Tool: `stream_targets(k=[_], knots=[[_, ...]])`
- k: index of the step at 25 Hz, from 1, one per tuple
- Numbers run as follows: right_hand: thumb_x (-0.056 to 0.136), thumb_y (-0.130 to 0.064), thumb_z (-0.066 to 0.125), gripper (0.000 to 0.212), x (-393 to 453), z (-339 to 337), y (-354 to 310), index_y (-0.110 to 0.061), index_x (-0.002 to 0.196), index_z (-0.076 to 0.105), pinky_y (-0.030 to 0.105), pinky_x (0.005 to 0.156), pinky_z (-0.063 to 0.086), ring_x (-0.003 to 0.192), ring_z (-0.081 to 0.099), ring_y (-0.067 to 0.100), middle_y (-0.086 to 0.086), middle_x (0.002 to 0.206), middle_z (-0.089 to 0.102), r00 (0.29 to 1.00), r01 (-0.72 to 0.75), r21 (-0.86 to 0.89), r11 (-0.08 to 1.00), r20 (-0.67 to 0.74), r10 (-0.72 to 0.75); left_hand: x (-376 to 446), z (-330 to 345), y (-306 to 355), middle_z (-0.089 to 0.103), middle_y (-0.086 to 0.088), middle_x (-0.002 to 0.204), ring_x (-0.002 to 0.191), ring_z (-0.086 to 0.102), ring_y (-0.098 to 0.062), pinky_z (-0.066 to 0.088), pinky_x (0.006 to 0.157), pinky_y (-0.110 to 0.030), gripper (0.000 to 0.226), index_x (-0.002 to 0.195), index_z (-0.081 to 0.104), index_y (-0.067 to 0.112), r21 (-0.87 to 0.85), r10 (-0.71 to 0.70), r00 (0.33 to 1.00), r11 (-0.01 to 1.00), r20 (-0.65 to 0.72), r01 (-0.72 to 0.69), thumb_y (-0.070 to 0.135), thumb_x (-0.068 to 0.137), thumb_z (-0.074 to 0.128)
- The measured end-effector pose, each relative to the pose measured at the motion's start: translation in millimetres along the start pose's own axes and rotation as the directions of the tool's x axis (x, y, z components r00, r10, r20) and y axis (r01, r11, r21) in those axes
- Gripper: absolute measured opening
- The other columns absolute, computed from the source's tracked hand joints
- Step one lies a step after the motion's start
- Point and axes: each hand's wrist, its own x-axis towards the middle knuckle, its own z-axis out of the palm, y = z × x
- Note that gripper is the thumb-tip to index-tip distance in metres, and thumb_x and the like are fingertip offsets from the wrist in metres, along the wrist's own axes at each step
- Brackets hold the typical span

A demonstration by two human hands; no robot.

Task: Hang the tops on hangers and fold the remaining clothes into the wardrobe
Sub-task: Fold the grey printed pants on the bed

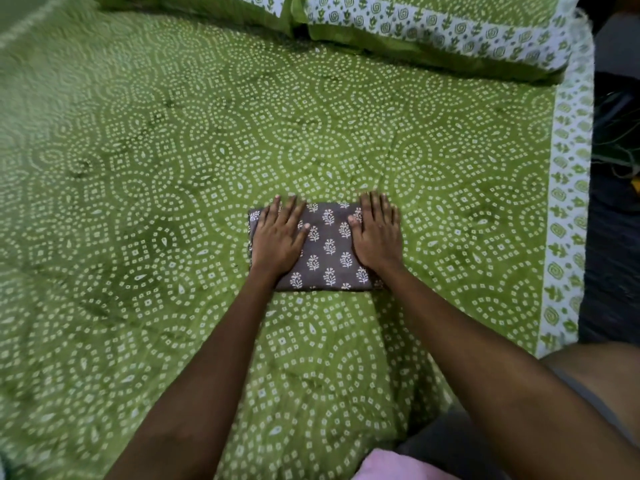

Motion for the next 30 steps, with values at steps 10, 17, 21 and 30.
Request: stream_targets(k=[10,17,21,30], knots=[[0.089,-0.037,0.057,0.053,-52,-35,25,-0.005,0.130,0.047,0.033,0.099,0.034,0.124,0.045,0.029,0.015,0.134,0.050,0.977,-0.194,0.338,0.921,-0.018,0.212,-79,-19,2,0.046,-0.022,0.137,0.126,0.042,-0.036,0.031,0.104,-0.039,0.056,0.140,0.036,0.000,-0.332,-0.425,0.898,0.868,-0.114,0.369,0.033,0.095,0.048],[0.071,-0.024,0.080,0.048,-47,-49,14,-0.007,0.112,0.060,0.031,0.078,0.055,0.085,0.065,0.019,0.004,0.108,0.067,0.853,-0.515,0.758,0.400,0.408,0.324,-61,-47,6,0.070,-0.011,0.101,0.084,0.067,-0.025,0.056,0.080,-0.041,0.037,0.114,0.060,0.006,-0.857,-0.565,0.686,-0.078,0.459,0.510,0.025,0.082,0.064],[0.072,-0.014,0.078,0.020,-56,-74,58,-0.008,0.087,0.067,0.025,0.066,0.053,0.073,0.064,0.020,0.005,0.085,0.071,0.742,-0.645,0.621,0.445,0.647,0.172,-93,-54,27,0.073,-0.005,0.079,0.065,0.069,-0.015,0.057,0.051,-0.026,0.016,0.104,0.060,0.007,-0.715,-0.262,0.668,-0.325,0.697,0.619,0.008,0.091,0.050],[0.081,-0.013,0.072,0.013,-72,-79,49,-0.012,0.085,0.060,0.028,0.062,0.054,0.064,0.063,0.015,0.005,0.081,0.066,0.834,-0.550,0.788,0.276,0.502,0.228,-81,-47,52,0.067,-0.009,0.107,0.072,0.068,-0.018,0.058,0.056,-0.034,0.039,0.128,0.047,0.017,-0.855,-0.343,0.790,-0.092,0.508,0.510,0.007,0.091,0.056]])
